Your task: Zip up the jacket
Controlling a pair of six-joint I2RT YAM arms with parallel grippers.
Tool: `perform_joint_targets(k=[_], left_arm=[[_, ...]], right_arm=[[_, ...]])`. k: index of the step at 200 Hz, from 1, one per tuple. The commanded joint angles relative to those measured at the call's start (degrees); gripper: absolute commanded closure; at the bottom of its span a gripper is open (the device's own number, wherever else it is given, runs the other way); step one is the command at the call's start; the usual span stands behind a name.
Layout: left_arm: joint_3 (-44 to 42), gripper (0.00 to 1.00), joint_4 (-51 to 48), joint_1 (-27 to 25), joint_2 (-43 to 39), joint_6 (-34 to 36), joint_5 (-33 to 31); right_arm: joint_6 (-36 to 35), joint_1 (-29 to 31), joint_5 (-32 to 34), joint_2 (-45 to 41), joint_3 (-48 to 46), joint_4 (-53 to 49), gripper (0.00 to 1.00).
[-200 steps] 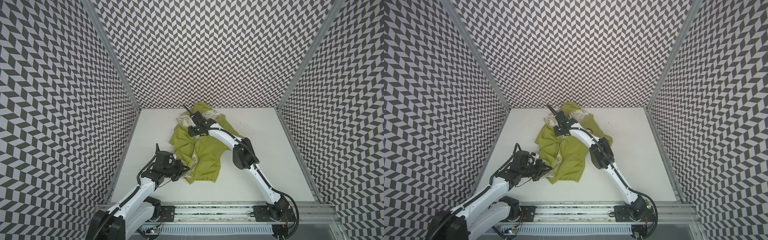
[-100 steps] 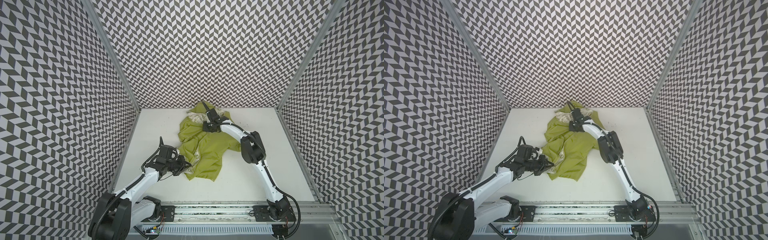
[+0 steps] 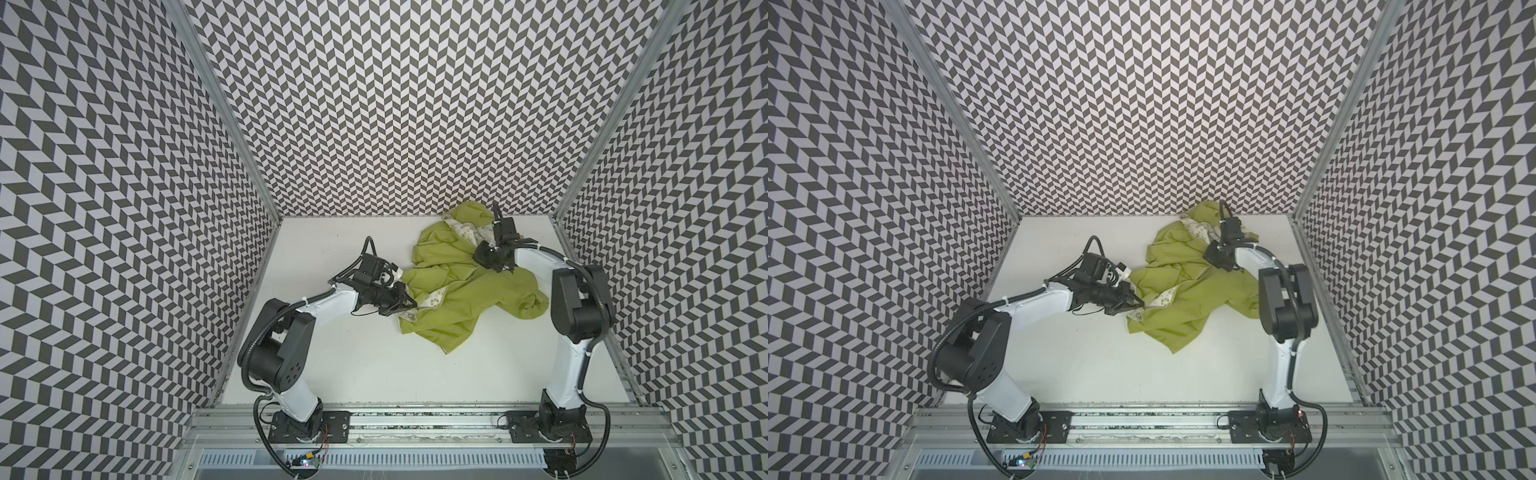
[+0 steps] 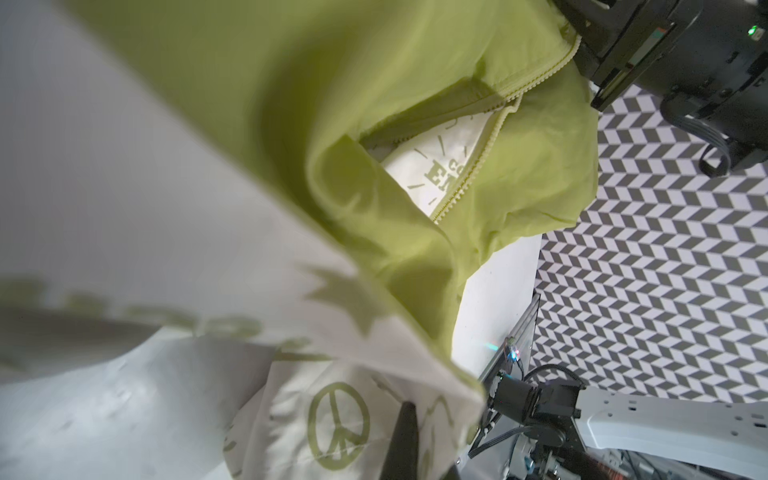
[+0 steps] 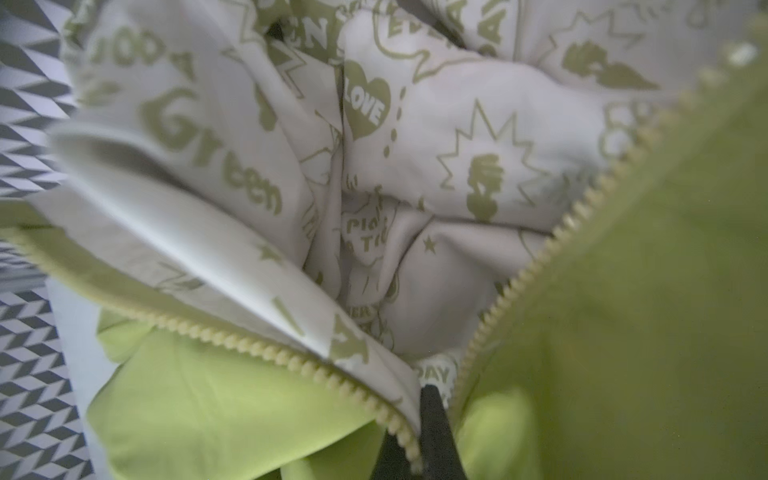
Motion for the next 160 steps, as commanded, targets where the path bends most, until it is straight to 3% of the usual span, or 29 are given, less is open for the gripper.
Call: perform_joint_targets(k=[1, 65, 114, 131, 160], left_arm=[[5.5, 1.00, -5.0, -1.4, 3.2, 7.0, 4.0], [7.8, 1.00, -12.7, 1.2, 1.8, 13.5, 5.5], [4.0, 1.00, -15.4, 4.6, -2.8, 15.4, 4.8], [2.5, 1.00, -13.9, 6.4, -4.2, 14.4, 4.6], [4.2, 1.00, -14.4, 6.4, -2.8, 14.2, 4.8]], right_arm=[[3.2, -1.2, -1.6, -8.0, -7.1, 2.6, 1.00], [10.8, -0.6, -0.7, -23.5, -25.7, 3.9, 1.00], [10.9, 7.8, 0.8, -27.6, -23.1, 0.5, 1.00], [10.5, 9.7, 0.8, -26.0, -18.7, -2.7, 0.90], [6.3, 8.0, 2.8, -23.9, -10.6, -9.7, 0.61]])
